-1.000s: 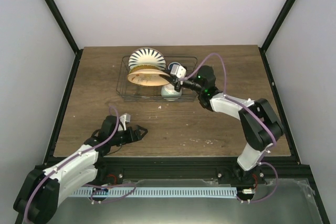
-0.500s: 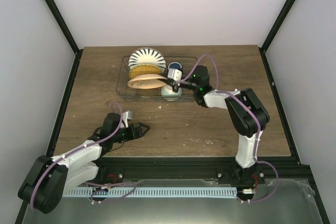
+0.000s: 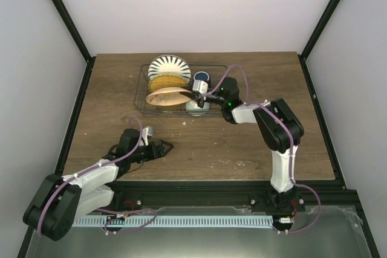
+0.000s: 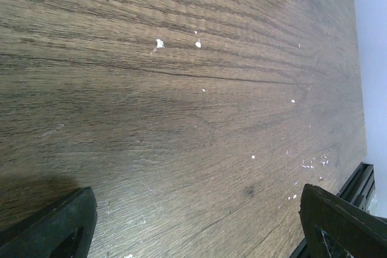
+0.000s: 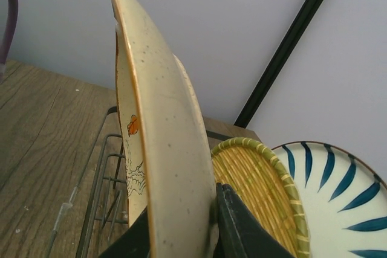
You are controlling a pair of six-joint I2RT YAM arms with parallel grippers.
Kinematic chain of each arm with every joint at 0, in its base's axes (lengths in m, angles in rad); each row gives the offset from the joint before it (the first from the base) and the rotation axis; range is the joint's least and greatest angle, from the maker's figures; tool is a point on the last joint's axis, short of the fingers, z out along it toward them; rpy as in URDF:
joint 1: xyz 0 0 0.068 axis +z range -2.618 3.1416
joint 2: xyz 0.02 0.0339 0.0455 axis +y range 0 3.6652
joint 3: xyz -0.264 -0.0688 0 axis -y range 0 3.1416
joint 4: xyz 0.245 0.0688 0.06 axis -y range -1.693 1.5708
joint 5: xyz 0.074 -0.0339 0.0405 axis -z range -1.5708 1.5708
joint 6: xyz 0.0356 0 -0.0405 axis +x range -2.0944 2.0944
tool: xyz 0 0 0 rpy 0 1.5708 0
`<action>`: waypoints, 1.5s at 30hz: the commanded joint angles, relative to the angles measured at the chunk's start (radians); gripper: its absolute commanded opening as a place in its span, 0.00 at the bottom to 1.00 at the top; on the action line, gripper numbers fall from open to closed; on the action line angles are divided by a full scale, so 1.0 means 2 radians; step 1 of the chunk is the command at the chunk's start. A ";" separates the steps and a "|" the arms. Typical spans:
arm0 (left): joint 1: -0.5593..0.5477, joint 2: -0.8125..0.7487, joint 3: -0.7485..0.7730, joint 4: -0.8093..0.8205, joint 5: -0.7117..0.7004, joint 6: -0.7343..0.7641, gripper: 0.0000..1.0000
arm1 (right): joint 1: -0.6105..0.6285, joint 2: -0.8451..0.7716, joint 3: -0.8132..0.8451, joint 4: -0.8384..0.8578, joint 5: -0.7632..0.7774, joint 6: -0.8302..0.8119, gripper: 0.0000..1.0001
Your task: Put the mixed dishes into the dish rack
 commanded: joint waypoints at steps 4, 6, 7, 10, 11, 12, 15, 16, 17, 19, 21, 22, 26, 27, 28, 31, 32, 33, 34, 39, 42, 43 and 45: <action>0.003 0.016 -0.007 -0.027 -0.004 0.005 0.93 | 0.004 0.016 0.040 0.055 0.009 0.021 0.01; 0.003 0.015 -0.008 -0.027 -0.004 0.006 0.93 | 0.008 0.020 0.038 0.055 0.010 0.023 0.01; 0.003 0.015 -0.008 -0.027 -0.004 0.005 0.93 | 0.010 0.023 0.038 0.053 0.012 0.025 0.01; 0.003 0.015 -0.010 -0.027 -0.004 0.006 0.93 | 0.017 0.030 0.041 0.041 0.021 0.024 0.01; 0.003 0.014 -0.010 -0.027 -0.004 0.006 0.93 | 0.019 0.031 0.041 0.037 0.024 0.025 0.01; 0.003 0.014 -0.010 -0.027 -0.004 0.006 0.93 | 0.023 0.032 0.041 0.032 0.027 0.025 0.01; 0.003 0.013 -0.011 -0.026 -0.004 0.007 0.93 | 0.032 0.035 0.042 0.020 0.035 0.027 0.03; 0.004 0.013 -0.011 -0.026 -0.004 0.006 0.93 | 0.035 0.035 0.042 0.014 0.038 0.026 0.05; 0.003 0.013 -0.011 -0.026 -0.003 0.007 0.93 | 0.037 0.035 0.043 0.005 0.041 0.024 0.06; 0.003 0.013 -0.013 -0.026 -0.003 0.007 0.93 | 0.043 0.035 0.045 -0.014 0.047 0.019 0.07; 0.003 0.012 -0.014 -0.025 -0.003 0.007 0.93 | 0.048 0.034 0.045 -0.031 0.053 0.014 0.08; 0.003 0.012 -0.014 -0.026 -0.003 0.007 0.93 | 0.050 0.033 0.043 -0.036 0.055 0.012 0.08; 0.003 0.008 -0.017 -0.026 -0.003 0.007 0.93 | 0.054 0.024 0.028 -0.042 0.061 0.014 0.13; 0.003 0.006 -0.017 -0.026 -0.003 0.006 0.93 | 0.056 0.021 0.026 -0.047 0.062 0.014 0.15; 0.003 0.006 -0.017 -0.027 -0.003 0.007 0.93 | 0.057 0.018 0.025 -0.060 0.064 0.012 0.15; 0.003 0.000 -0.017 -0.029 -0.003 0.005 0.93 | 0.062 0.009 0.033 -0.119 0.082 0.008 0.20; 0.003 -0.002 -0.017 -0.030 -0.003 0.005 0.93 | 0.063 0.006 0.036 -0.140 0.089 0.006 0.22; 0.003 -0.004 -0.017 -0.032 -0.004 0.004 0.93 | 0.065 0.003 0.039 -0.161 0.096 0.005 0.24; 0.003 -0.006 -0.017 -0.033 -0.005 0.004 0.93 | 0.066 0.000 0.040 -0.178 0.104 0.004 0.27; 0.003 -0.015 -0.006 -0.051 -0.007 0.009 0.93 | 0.069 -0.018 0.046 -0.254 0.145 0.014 0.47; 0.003 -0.018 0.011 -0.073 -0.012 0.018 0.94 | 0.069 -0.037 0.048 -0.289 0.171 0.023 0.61; 0.003 -0.020 0.018 -0.079 -0.014 0.019 0.94 | 0.069 -0.045 0.048 -0.302 0.181 0.026 0.66; 0.003 -0.023 0.033 -0.093 -0.014 0.023 0.95 | 0.069 -0.065 0.048 -0.317 0.204 0.032 0.75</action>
